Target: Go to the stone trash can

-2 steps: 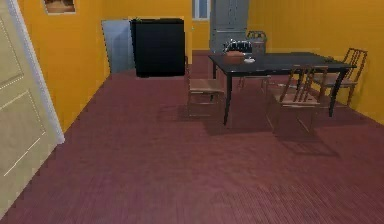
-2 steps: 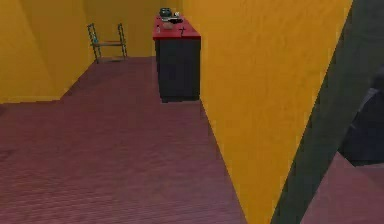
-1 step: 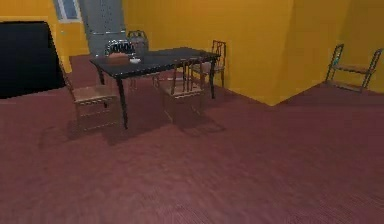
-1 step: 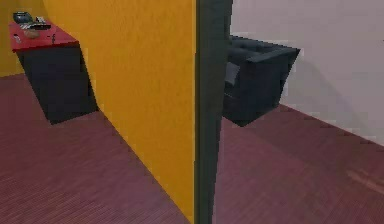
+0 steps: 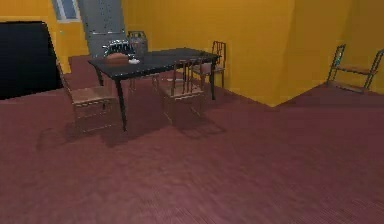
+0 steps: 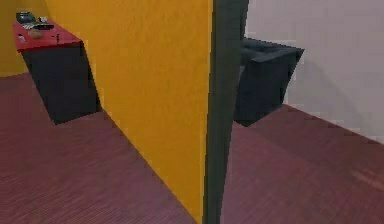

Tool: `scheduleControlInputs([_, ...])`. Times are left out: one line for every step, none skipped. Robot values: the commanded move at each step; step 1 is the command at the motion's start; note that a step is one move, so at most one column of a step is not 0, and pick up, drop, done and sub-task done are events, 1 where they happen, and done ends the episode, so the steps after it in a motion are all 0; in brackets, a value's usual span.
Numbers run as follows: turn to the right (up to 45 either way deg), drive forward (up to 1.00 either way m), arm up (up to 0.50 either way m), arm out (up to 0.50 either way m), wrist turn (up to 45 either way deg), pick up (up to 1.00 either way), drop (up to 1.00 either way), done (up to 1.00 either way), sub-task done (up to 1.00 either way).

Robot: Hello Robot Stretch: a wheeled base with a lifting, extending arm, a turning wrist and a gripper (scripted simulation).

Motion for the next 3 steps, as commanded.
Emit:
scheduleControlInputs([-33.0,0.0,0.0,0.0,0.0,0.0,0.0,0.0,0.0])
scheduleControlInputs([-3.0,0.0,0.0,0.0,0.0,0.0,0.0,0.0,0.0])
scheduleControlInputs([0.0,0.4,0.0,0.0,0.0,0.0,0.0,0.0,0.0])
